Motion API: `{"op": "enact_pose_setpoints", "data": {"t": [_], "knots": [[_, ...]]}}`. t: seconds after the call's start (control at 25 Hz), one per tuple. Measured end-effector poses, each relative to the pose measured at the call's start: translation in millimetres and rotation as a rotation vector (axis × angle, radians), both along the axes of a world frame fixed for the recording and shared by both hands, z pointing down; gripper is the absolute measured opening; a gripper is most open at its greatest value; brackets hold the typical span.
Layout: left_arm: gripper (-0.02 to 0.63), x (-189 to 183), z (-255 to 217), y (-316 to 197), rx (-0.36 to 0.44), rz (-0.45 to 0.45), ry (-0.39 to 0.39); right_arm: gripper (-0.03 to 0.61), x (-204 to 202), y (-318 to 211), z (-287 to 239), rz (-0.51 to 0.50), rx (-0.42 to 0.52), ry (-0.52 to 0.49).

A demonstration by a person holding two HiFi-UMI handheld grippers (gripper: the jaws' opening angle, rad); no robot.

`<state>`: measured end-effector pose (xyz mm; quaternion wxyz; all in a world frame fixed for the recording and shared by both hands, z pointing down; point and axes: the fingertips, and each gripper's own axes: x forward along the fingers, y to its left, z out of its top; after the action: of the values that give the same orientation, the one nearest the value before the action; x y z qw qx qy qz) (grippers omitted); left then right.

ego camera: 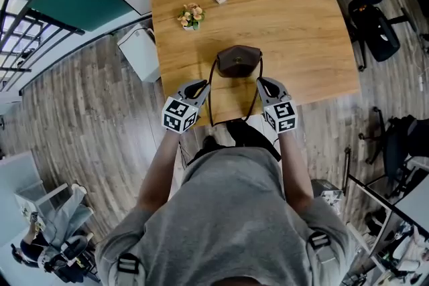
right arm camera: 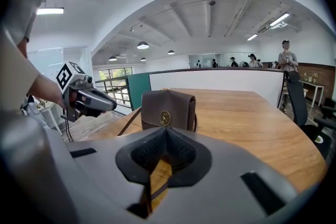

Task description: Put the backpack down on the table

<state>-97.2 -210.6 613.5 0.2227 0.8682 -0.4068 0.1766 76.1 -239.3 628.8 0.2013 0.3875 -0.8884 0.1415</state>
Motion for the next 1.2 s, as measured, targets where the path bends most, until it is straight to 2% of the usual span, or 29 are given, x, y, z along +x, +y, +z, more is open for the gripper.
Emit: {"op": "enact_pose_setpoints", "data": {"t": [0.24,0.68,1.2], "knots": [[0.038,-2.0,-13.8,24.6,0.023,0.039,-0.011,0.005,-7.5,38.6,-3.4,-0.007,0.015,0.048],[0.037,-0.7,-19.3,57.3,0.031,0.098,-0.018,0.003,2.7,86.0,-6.9,0.063,0.005,0.066],[0.037,2.9,-13.0,73.6,0.022,0.128,-0.022,0.003,8.9,109.2,-5.5,0.089,-0.005,0.079]]}}
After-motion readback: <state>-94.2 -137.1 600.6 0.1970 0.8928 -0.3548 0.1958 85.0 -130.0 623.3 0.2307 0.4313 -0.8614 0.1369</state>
